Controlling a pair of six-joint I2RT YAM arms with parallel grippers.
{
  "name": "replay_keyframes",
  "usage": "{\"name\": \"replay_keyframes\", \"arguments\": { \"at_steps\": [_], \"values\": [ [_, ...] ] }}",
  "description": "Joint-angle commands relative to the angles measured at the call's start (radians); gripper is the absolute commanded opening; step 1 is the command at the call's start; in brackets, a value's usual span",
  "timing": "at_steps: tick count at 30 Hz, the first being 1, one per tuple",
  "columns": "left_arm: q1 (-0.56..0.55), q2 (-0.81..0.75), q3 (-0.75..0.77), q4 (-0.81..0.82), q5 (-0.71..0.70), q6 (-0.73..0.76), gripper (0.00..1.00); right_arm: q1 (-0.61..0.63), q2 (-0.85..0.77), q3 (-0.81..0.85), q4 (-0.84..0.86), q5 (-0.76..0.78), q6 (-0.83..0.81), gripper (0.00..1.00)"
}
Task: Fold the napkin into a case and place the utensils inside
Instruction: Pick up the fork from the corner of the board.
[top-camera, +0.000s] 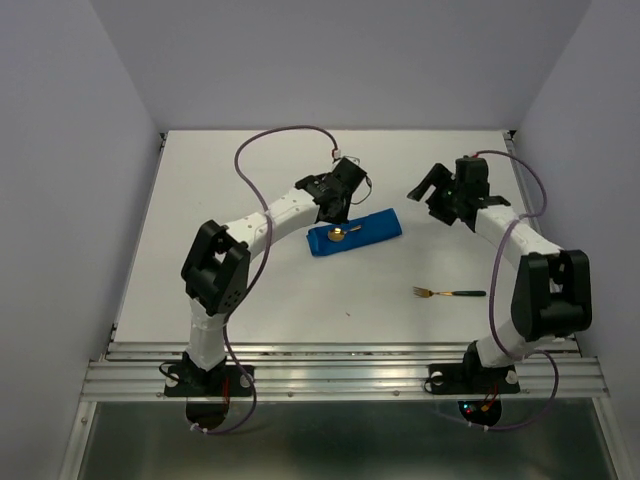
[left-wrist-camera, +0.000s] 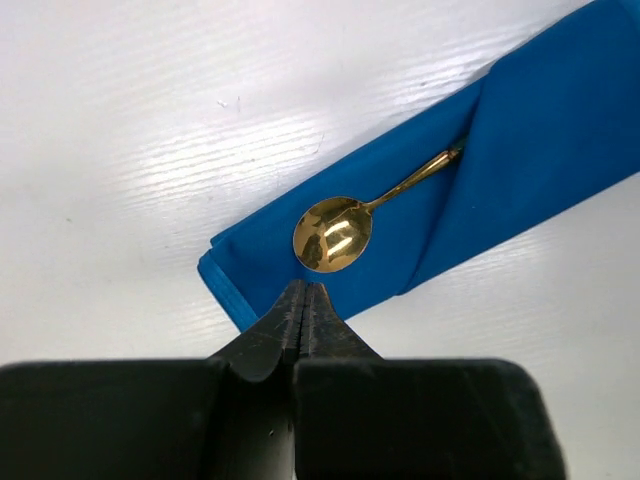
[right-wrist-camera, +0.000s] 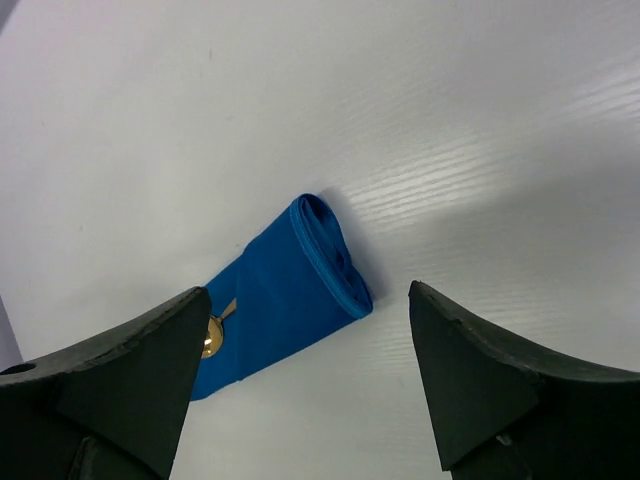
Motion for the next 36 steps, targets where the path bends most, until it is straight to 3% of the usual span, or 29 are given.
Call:
{"name": "replay_keyframes", "arguments": {
  "at_steps": [1,5,9,14,20,26,36],
  "values": [
    [0.005,-0.094,0.031,0.001,-0.026,0.001,0.07,0.004,-0.166,-0.056,-0.173,0.240,-0.029,0.86],
    [0.005,-0.153,-0.010,0.031,-0.014,0.004,0.11,0.004,-0.337,-0.186,-0.359,0.331,0.017,0.86],
    [0.005,-0.217,-0.072,0.088,0.040,0.013,0.17,0.004,-0.514,-0.309,-0.517,0.340,0.182,0.84],
    [0.007,-0.239,-0.108,0.108,0.081,0.024,0.21,0.004,-0.638,-0.450,-0.599,0.394,0.340,0.83],
    [0.007,-0.268,-0.131,0.102,0.065,0.047,0.21,0.004,-0.555,-0.467,-0.584,0.416,0.419,0.81],
    [0.007,-0.288,-0.142,0.102,0.069,0.039,0.21,0.004,-0.443,-0.493,-0.508,0.451,0.416,0.60],
    [0.007,-0.295,-0.158,0.088,0.062,0.018,0.21,0.015,-0.317,-0.459,-0.414,0.480,0.336,0.59]
  ]
}}
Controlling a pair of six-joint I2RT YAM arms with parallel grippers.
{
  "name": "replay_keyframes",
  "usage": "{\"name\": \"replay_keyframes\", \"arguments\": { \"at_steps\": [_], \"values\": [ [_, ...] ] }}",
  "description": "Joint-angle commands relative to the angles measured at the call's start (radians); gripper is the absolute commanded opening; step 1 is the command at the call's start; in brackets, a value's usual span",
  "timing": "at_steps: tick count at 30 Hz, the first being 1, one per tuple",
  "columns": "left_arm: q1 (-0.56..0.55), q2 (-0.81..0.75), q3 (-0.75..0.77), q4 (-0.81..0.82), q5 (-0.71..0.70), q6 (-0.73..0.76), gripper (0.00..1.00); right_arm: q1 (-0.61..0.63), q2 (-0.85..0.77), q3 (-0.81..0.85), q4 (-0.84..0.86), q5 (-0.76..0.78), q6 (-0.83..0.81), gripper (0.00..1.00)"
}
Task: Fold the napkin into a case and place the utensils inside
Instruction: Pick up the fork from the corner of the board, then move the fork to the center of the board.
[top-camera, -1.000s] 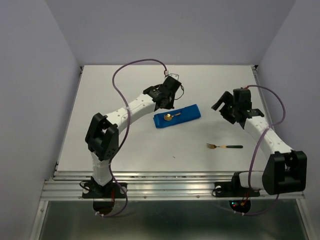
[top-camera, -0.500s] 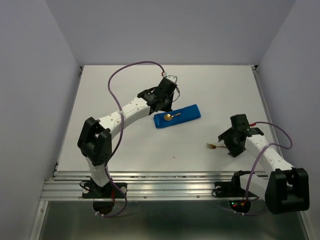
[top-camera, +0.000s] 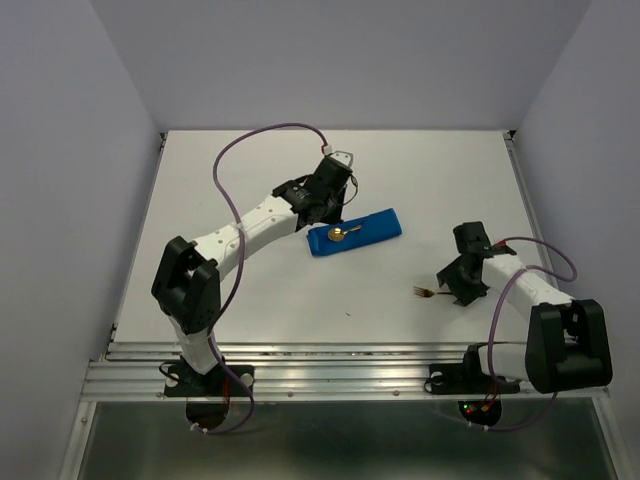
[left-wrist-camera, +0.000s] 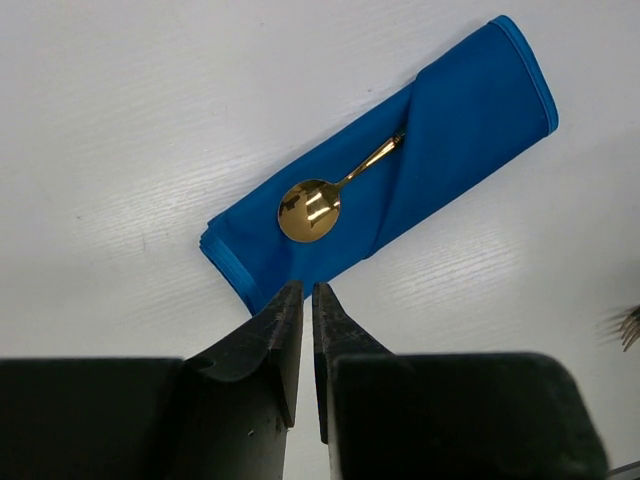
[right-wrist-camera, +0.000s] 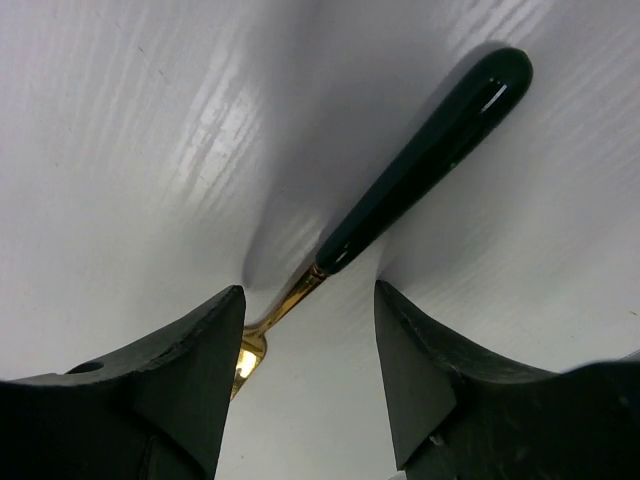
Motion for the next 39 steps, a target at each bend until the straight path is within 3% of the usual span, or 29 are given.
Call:
{"name": "replay_keyframes", "arguments": {
  "at_steps": [1,5,8,9,12,16,25,30,33,34,37,39],
  "values": [
    [0.003,-0.073,-0.020,0.003,-0.012,-0.012,0.21,0.021,0.086,0.017,0.088,0.077,-0.031,0.60],
    [0.003,-0.088,-0.040,-0.002,-0.024,-0.013,0.21,0.021,0.091,0.022,0.130,0.062,-0.071,0.58],
    [0.003,-0.088,-0.037,-0.006,-0.030,-0.016,0.21,0.030,0.103,0.013,0.149,0.024,-0.087,0.40],
    [0.003,-0.085,-0.037,-0.009,-0.038,-0.016,0.21,0.053,0.111,0.011,0.157,0.019,-0.084,0.28],
    [0.003,-0.076,-0.020,-0.028,-0.064,-0.013,0.21,0.100,0.137,0.023,0.158,0.010,-0.092,0.18],
    [0.004,-0.076,0.006,-0.054,-0.099,0.003,0.21,0.187,0.167,0.049,0.176,-0.039,-0.080,0.10],
    [0.012,-0.083,0.038,-0.079,-0.130,0.010,0.22,0.448,0.239,0.098,0.291,-0.143,0.118,0.10],
    [0.024,-0.082,0.034,-0.075,-0.127,0.003,0.22,0.580,0.344,0.192,0.360,-0.160,0.254,0.13],
    [0.032,-0.082,0.031,-0.069,-0.090,0.007,0.23,0.614,0.368,0.246,0.387,-0.165,0.270,0.35],
    [0.033,-0.088,0.028,-0.065,-0.087,0.007,0.26,0.614,0.364,0.259,0.387,-0.165,0.247,0.57],
    [0.038,-0.099,0.017,-0.037,-0.073,0.000,0.32,0.614,0.304,0.270,0.374,-0.101,0.186,0.71],
    [0.041,-0.102,0.011,-0.025,-0.070,-0.003,0.35,0.614,0.258,0.261,0.361,-0.051,0.149,0.72]
  ]
}}
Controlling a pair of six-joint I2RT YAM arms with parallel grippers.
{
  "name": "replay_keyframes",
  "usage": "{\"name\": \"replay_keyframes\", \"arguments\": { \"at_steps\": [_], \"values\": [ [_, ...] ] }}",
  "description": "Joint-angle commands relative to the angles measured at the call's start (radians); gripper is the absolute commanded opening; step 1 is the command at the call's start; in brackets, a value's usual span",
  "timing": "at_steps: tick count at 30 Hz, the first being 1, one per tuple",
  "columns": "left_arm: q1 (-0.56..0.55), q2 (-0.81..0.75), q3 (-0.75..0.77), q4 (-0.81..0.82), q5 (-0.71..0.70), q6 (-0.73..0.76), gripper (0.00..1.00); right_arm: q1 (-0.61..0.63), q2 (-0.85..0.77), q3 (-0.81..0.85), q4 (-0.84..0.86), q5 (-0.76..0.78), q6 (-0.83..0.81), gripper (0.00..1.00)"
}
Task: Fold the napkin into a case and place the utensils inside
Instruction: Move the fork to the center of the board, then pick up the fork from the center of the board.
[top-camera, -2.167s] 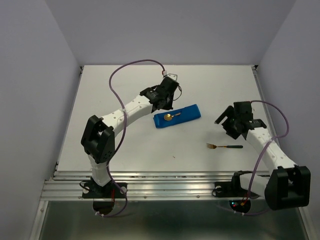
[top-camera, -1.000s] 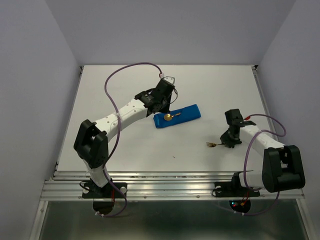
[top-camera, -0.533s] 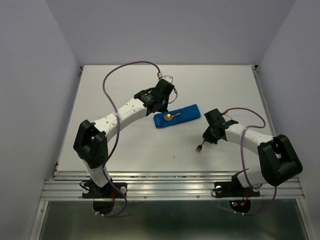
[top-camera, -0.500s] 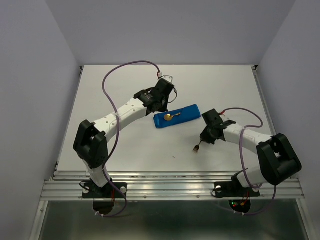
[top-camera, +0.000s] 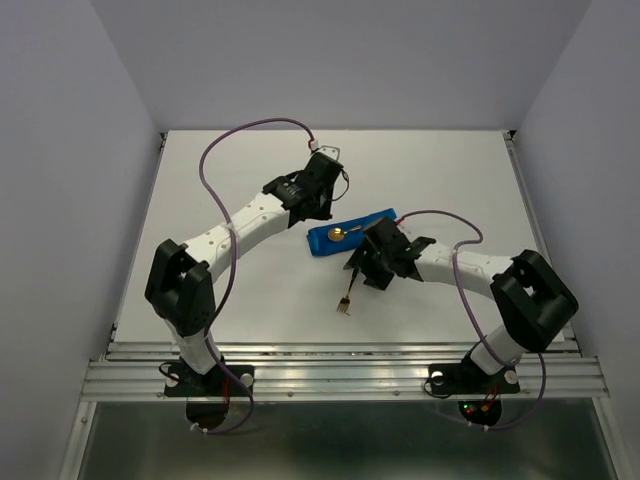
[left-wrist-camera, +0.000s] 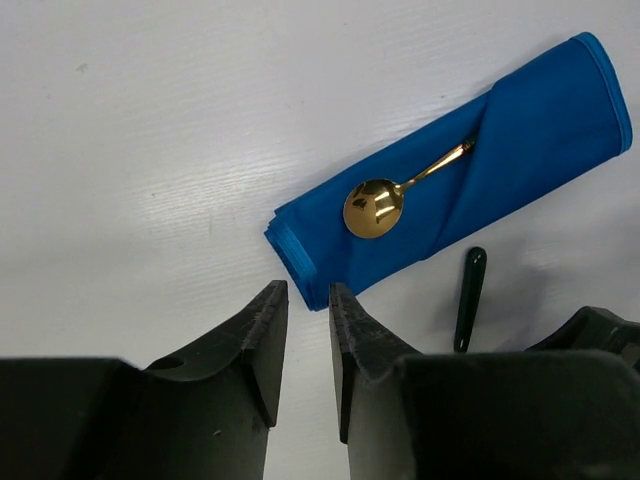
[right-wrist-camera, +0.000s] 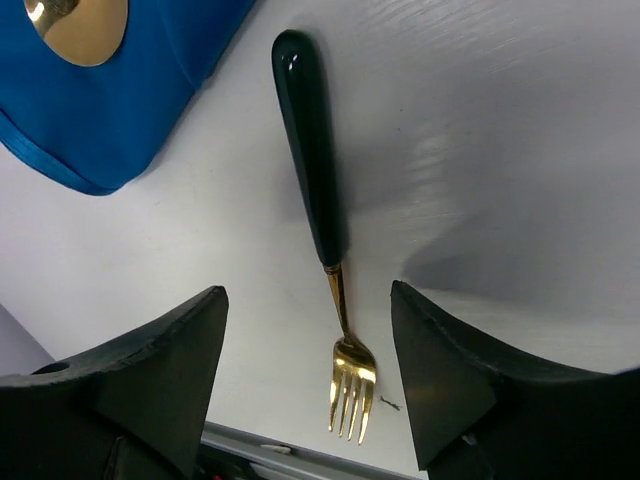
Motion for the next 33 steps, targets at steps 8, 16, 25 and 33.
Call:
{"name": "replay_keyframes", "arguments": {
  "at_steps": [8,16,25,33],
  "values": [
    [0.007,-0.007,-0.019,0.077,0.159,-0.003,0.36,-0.356,-0.302,-0.056,-0.087,0.104,-0.312,0.73],
    [-0.143,-0.014,-0.179,0.218,0.161,-0.154,0.24,-0.623,-0.273,-0.020,-0.094,-0.032,-0.495,0.73],
    [-0.259,0.126,-0.150,0.203,0.095,-0.284,0.35,-0.633,-0.219,-0.006,-0.073,-0.103,-0.512,0.73],
    [-0.259,0.176,-0.159,0.187,0.029,-0.295,0.49,-0.633,-0.236,-0.014,-0.073,-0.108,-0.526,0.74]
  ]
}}
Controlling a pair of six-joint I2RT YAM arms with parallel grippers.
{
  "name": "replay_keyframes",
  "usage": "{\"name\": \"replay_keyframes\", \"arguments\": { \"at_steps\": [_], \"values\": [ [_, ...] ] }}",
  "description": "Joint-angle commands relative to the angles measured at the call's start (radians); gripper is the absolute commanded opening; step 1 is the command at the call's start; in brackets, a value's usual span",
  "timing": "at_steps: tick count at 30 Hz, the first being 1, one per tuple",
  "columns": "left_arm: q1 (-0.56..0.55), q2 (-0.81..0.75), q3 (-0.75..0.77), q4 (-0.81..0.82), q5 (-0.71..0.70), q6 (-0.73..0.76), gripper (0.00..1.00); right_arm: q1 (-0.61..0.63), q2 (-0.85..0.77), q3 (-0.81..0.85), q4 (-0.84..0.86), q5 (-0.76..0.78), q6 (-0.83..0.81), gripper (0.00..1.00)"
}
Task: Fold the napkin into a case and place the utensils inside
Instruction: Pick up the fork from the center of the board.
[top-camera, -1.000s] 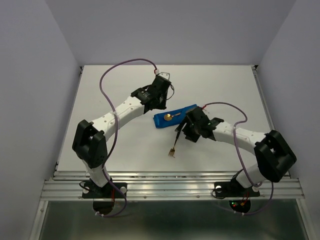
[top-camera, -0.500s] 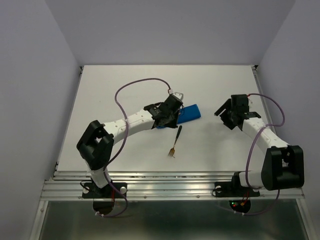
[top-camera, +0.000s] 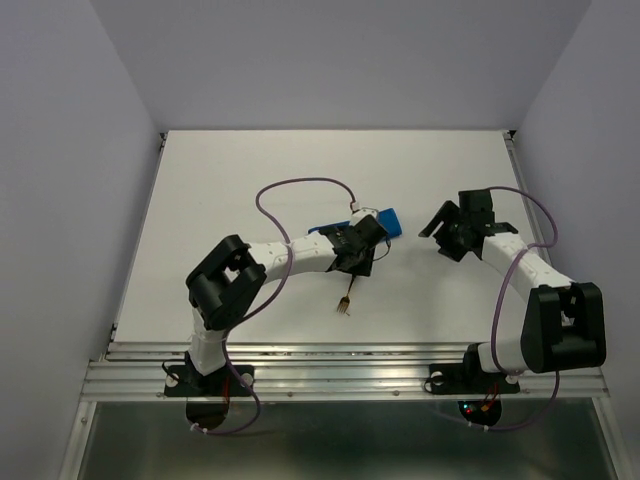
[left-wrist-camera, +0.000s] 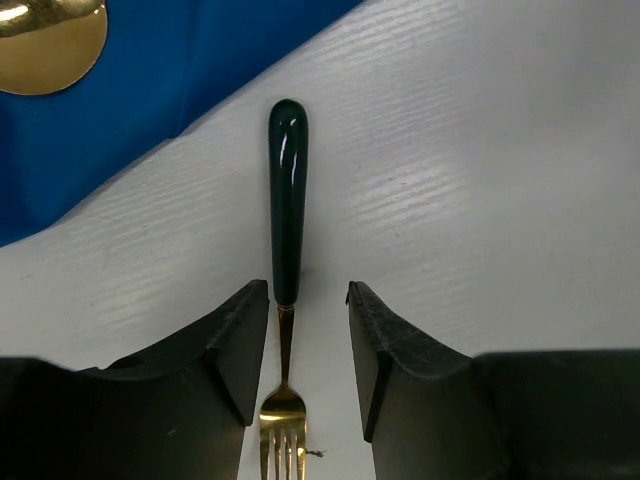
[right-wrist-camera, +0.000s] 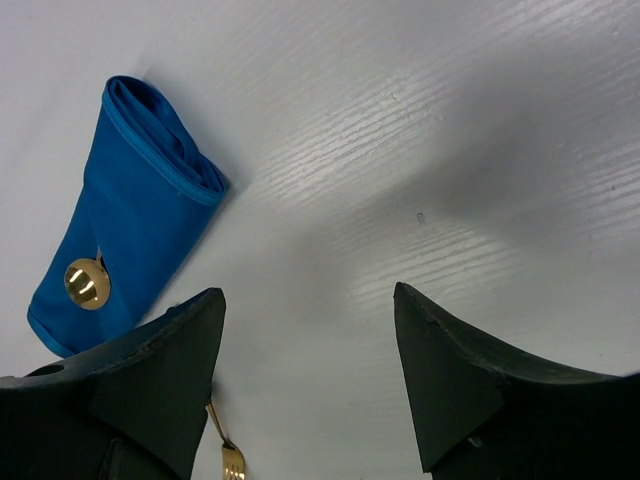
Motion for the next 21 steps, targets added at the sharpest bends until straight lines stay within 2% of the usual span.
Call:
{"name": "replay_keyframes", "arguments": {
  "at_steps": [1,8,15,18,19,20,21],
  "values": [
    [0.001,0.002,0.024,-0.020,-0.066,-0.013,0.49,-0.004,-0.014,0.026,0.014,-0.016,-0.020,0.74],
    [0.000,0.039,0.018,-0.037,-0.055,0.007,0.49,-0.004,-0.006,0.020,0.024,-0.024,-0.015,0.74],
    [0.000,0.065,0.004,-0.023,-0.031,0.013,0.40,-0.004,-0.006,0.015,0.027,-0.027,-0.012,0.74],
    [0.000,0.088,0.021,-0.038,-0.026,0.030,0.33,-0.004,-0.007,0.015,0.029,-0.028,-0.009,0.74],
    [0.000,0.096,0.024,-0.043,-0.025,0.036,0.22,-0.004,-0.009,0.015,0.027,-0.028,-0.009,0.74],
    [0.000,0.094,0.026,-0.054,-0.025,0.045,0.16,-0.004,-0.009,0.015,0.029,-0.028,-0.006,0.74],
    [0.000,0.093,0.026,-0.060,-0.026,0.053,0.15,-0.004,-0.012,0.015,0.027,-0.031,-0.006,0.74]
  ]
}}
